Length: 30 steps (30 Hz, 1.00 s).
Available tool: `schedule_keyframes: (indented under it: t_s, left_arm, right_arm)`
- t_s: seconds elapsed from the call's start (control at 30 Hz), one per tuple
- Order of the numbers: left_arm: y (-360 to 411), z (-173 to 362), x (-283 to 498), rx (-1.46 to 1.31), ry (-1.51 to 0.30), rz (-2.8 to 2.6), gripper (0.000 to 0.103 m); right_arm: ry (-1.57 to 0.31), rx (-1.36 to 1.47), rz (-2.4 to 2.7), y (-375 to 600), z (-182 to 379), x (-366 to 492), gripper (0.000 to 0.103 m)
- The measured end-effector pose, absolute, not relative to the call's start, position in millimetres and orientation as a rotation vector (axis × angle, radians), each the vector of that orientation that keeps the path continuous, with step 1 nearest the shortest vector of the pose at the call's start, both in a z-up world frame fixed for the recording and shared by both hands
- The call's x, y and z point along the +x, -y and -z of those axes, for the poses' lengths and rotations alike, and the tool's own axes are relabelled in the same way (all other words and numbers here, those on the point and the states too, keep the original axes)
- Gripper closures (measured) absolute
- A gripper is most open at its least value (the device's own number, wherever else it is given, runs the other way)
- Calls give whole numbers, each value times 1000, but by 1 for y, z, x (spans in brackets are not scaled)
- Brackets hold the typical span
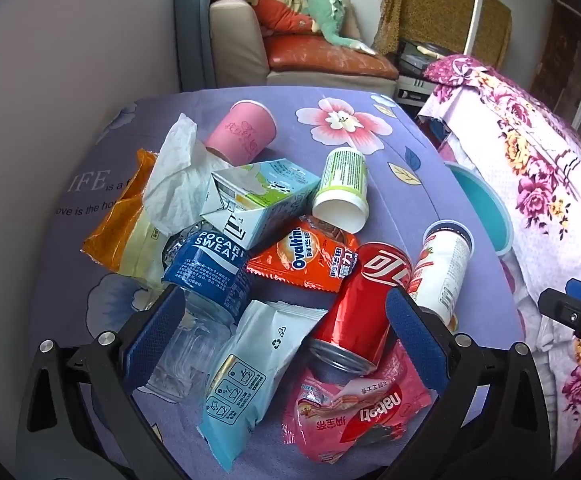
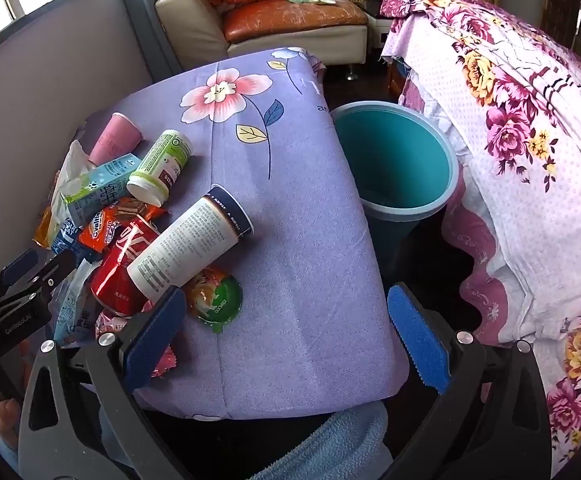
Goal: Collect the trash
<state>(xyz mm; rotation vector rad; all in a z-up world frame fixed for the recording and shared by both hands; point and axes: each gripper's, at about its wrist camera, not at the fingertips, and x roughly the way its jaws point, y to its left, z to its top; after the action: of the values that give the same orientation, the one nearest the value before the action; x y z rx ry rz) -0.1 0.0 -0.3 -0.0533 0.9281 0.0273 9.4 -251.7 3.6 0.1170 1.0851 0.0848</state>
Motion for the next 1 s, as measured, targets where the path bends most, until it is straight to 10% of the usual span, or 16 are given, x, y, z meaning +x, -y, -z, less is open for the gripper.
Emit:
schedule_keyframes:
  t_s: [1.0]
  left_arm:
    - [-2, -9, -5, -61, -922, -24, 3]
  right_arm:
    - [-1100, 118, -75, 246, -2, 11, 6]
